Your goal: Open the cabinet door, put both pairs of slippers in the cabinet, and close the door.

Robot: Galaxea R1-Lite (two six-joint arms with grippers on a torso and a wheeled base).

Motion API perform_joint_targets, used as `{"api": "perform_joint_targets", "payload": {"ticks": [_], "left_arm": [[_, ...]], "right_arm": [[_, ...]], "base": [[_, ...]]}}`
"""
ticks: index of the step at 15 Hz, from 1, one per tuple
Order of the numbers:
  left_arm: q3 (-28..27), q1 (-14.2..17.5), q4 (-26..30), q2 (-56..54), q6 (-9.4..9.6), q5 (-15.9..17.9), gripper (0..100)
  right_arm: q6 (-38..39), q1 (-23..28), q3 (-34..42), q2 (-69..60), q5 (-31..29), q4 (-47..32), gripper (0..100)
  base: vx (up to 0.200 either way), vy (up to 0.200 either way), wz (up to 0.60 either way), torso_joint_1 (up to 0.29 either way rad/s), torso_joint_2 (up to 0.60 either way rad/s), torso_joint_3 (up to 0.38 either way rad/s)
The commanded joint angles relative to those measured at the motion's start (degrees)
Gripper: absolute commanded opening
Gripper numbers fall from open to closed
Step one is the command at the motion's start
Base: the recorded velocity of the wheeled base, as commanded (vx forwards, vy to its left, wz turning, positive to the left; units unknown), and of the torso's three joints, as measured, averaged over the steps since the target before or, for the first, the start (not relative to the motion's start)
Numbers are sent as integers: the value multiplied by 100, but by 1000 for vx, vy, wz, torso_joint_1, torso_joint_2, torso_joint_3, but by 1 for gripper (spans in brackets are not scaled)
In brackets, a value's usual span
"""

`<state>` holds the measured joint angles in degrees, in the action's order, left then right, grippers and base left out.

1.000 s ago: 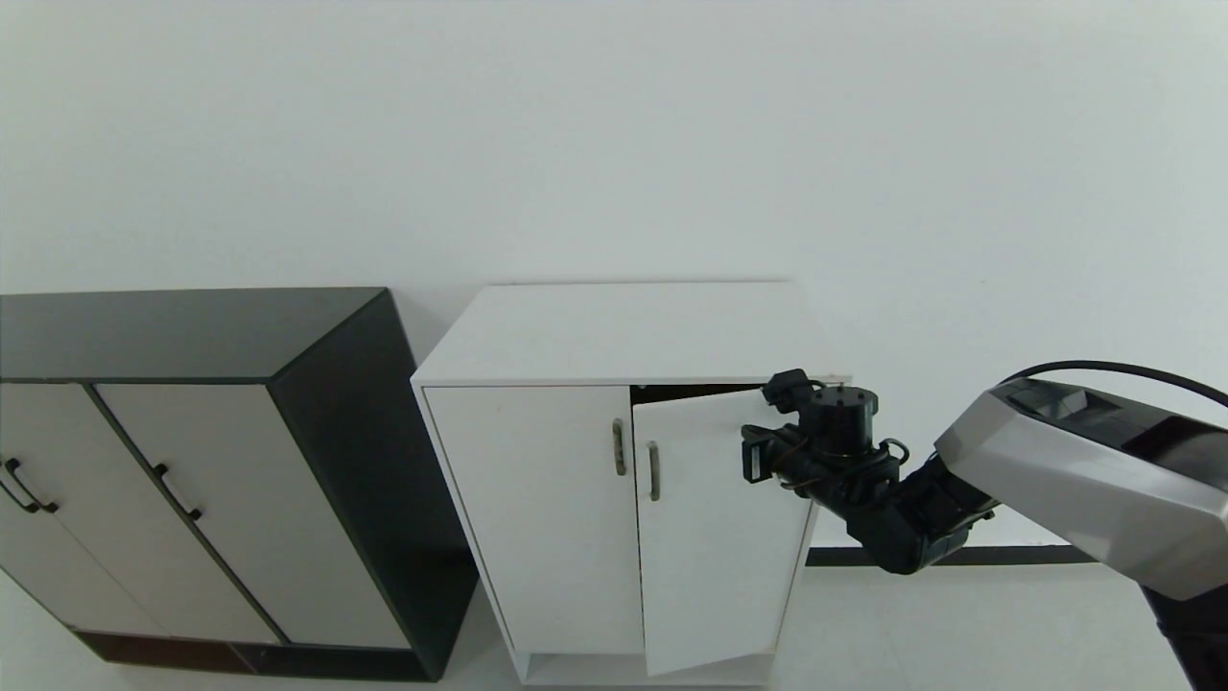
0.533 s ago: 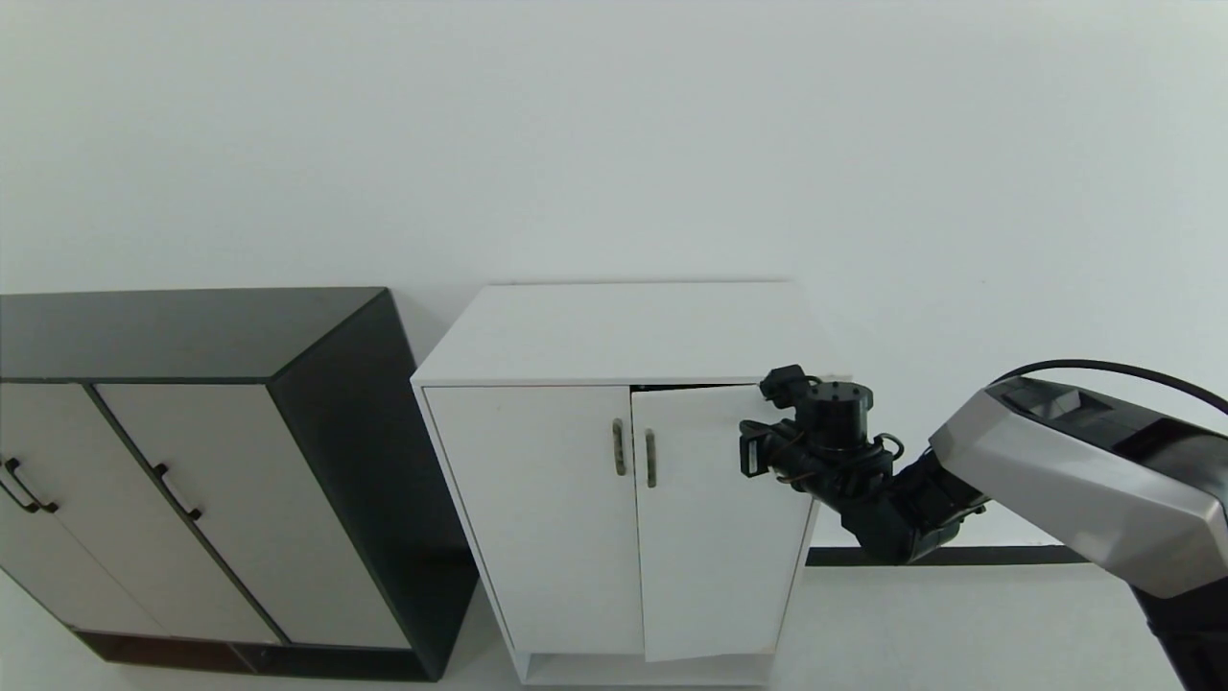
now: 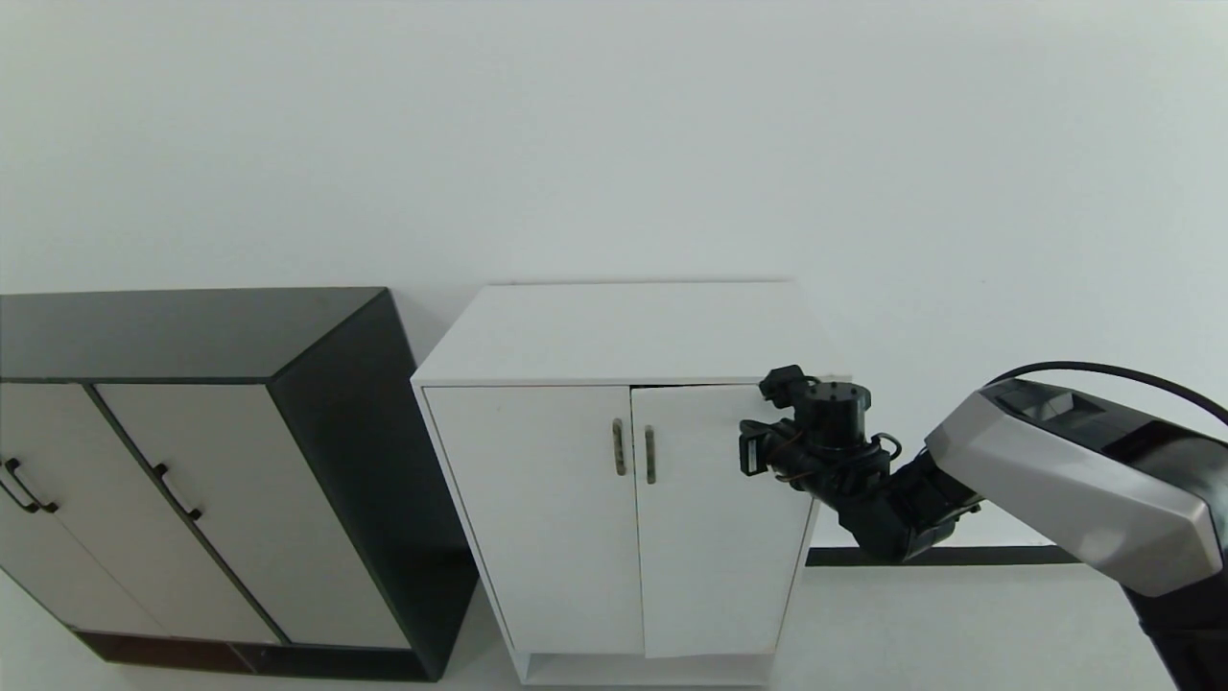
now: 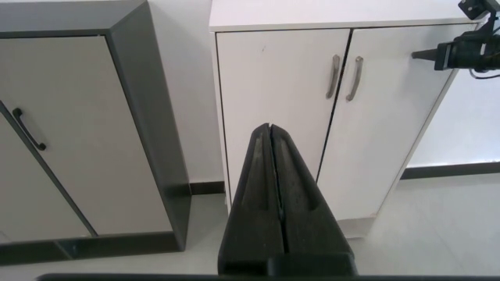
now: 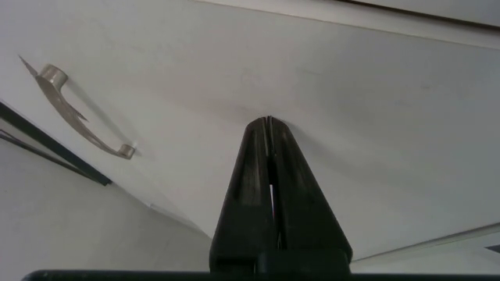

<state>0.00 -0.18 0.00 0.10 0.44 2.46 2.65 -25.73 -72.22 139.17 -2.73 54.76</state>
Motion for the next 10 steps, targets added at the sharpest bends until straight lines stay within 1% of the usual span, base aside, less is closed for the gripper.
{"api": "perform_joint_targets", "payload": {"ticks": [1, 10], "left_arm": [[0, 1, 0, 8, 0, 9, 0], [0, 1, 0, 8, 0, 0, 0]], "right_arm": [[-1, 25, -38, 40, 1, 0, 0], [-1, 86, -267, 163, -8, -88, 0]], "base": [[0, 0, 0, 0, 0, 0], [0, 0, 0, 0, 0, 0]]}}
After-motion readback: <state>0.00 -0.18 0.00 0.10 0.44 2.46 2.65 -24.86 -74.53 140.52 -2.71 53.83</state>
